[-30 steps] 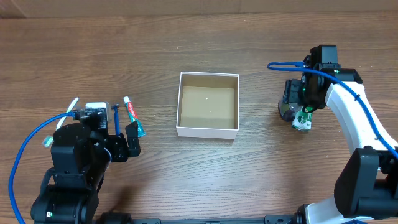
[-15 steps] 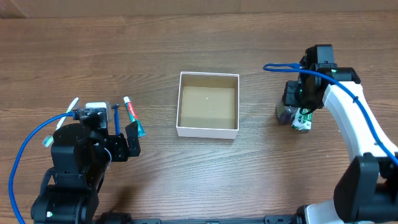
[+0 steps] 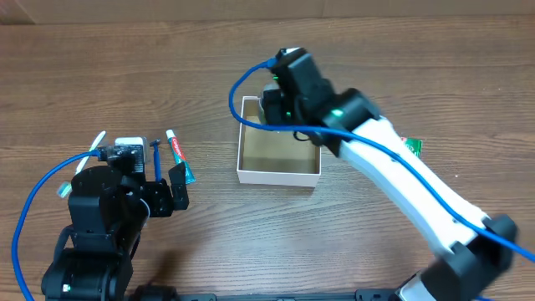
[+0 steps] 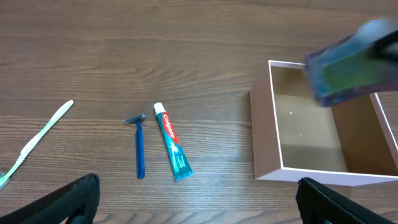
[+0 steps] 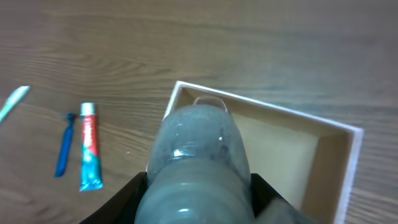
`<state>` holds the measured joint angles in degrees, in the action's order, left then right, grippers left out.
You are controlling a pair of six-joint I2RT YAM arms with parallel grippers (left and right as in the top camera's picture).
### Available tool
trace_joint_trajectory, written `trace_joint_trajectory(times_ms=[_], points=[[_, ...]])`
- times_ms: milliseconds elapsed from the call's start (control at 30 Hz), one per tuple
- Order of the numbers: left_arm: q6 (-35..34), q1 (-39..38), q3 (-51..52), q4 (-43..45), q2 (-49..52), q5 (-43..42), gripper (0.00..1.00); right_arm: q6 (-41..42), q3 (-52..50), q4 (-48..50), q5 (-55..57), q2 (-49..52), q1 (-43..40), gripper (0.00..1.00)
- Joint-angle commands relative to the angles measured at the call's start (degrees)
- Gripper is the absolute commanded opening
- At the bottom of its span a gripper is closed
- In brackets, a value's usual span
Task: Pack container
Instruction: 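Carry the soap bottle into the box and release it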
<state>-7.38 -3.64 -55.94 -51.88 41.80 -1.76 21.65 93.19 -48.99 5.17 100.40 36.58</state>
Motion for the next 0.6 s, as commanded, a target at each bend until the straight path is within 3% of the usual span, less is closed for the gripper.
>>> trace_joint_trajectory(times_ms=[0,200,233,300,467,567], points=[[-0.37,0.35,-1.6,0.26,-0.02,-1.05,1.0,6.32,1.03,2.21,2.78,4.7,0.22,0.04],[-0.37,0.35,-1.6,0.13,-0.02,-1.05,1.0,6.54,1.01,4.79,2.95,12.76,0.22,0.04],[-0.35,0.33,-1.6,0.0,-0.02,-1.05,1.0,6.49,1.01,4.57,2.67,13.35,0.22,0.09],[-0.35,0.35,-1.6,0.02,-0.02,-1.05,1.0,6.45,1.03,4.76,2.34,13.4,0.22,0.47],[-0.37,0.35,-1.6,-0.17,-0.02,-1.05,1.0,6.45,1.07,3.74,1.25,11.06,0.22,0.72],[-0.35,0.35,-1.6,-0.17,-0.02,-1.05,1.0,6.45,1.07,1.73,2.34,5.14,0.22,0.77]])
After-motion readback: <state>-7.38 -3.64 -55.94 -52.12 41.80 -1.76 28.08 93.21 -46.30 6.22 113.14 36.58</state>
